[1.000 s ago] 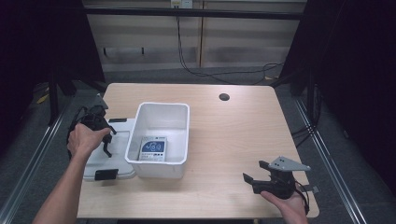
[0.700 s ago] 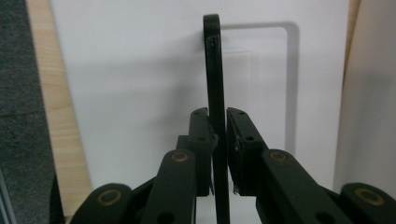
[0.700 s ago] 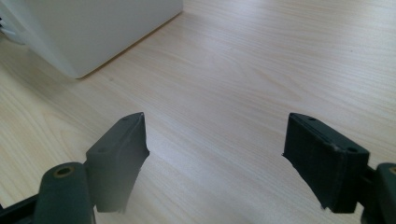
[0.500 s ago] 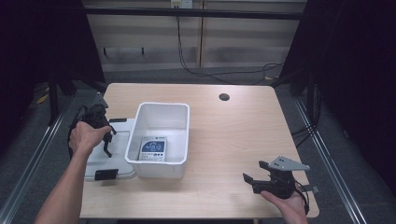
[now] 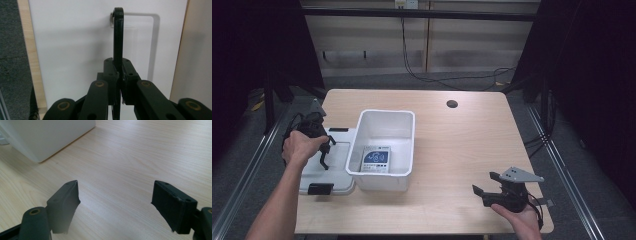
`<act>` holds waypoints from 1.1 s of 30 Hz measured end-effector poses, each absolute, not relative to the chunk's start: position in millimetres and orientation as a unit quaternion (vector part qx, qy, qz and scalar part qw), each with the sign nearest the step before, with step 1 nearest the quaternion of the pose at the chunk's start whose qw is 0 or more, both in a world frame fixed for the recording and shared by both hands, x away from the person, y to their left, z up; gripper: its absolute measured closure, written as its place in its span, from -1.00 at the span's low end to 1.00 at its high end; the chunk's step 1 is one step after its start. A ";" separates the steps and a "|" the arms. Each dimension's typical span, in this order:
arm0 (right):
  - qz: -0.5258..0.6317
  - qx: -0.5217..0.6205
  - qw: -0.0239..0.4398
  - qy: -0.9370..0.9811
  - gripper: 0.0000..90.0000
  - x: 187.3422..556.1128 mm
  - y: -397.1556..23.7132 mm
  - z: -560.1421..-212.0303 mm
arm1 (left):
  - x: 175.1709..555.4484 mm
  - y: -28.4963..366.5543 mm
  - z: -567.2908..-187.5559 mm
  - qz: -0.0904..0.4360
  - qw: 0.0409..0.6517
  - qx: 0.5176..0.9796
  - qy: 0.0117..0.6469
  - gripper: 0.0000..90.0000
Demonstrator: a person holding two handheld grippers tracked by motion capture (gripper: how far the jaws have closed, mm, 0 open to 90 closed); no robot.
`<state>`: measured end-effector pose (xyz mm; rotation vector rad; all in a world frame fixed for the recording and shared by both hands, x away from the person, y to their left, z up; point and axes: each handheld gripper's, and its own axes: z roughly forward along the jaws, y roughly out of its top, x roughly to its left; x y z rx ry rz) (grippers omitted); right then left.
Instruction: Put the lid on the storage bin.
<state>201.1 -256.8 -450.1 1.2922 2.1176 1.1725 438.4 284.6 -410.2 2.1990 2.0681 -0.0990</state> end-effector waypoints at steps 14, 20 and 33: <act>0.417 0.463 0.196 0.757 -0.53 201.7 -257.1 -450.6 | 434.4 286.6 -387.0 -0.026 0.054 0.741 0.669 0.88; 0.417 0.462 0.195 0.758 -0.53 202.1 -255.8 -450.8 | 432.1 296.0 -378.4 -0.021 0.056 0.732 0.679 0.89; 0.417 0.464 0.196 0.757 -0.53 202.2 -256.0 -450.8 | 428.9 307.2 -363.5 -0.022 0.070 0.734 0.675 0.89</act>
